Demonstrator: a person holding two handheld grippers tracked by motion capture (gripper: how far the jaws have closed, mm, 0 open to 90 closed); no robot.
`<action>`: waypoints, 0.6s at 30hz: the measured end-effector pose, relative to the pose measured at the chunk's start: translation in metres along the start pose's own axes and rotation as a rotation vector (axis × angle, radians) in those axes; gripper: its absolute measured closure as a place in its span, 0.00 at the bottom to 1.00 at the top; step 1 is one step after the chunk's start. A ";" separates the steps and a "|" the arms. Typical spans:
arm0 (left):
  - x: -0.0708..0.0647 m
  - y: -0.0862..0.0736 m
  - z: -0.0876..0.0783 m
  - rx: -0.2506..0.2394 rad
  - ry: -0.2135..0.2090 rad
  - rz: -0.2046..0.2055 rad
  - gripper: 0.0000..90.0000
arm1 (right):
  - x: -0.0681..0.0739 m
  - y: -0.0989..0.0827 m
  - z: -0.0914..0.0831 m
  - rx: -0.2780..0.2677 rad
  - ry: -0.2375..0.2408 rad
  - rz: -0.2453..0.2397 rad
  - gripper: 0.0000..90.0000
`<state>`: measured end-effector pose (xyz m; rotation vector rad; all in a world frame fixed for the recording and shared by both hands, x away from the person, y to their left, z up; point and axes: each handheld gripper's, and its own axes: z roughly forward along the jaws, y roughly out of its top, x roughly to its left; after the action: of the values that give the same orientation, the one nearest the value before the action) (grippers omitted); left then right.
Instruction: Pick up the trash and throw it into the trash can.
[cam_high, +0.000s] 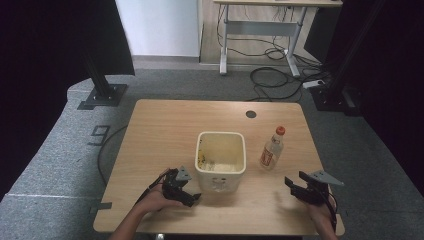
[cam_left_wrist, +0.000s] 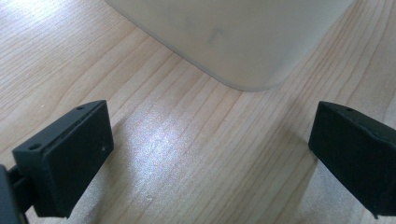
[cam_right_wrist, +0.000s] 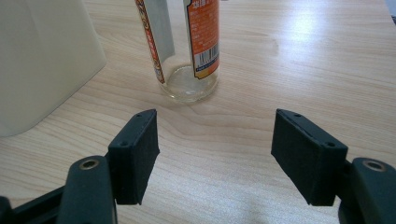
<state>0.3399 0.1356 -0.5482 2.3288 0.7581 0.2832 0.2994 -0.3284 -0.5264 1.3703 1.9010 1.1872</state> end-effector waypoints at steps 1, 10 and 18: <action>0.000 0.000 0.000 0.000 0.000 0.000 0.00 | 0.000 0.000 0.000 0.000 0.000 0.000 0.35; 0.000 0.000 0.000 0.000 0.000 0.000 0.00 | 0.000 0.000 0.000 -0.001 -0.003 -0.002 0.35; 0.000 0.000 0.000 0.001 0.000 0.000 0.00 | -0.001 0.001 -0.001 -0.002 -0.009 -0.002 0.35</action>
<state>0.3401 0.1353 -0.5482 2.3297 0.7579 0.2835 0.2993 -0.3298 -0.5255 1.3697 1.8937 1.1797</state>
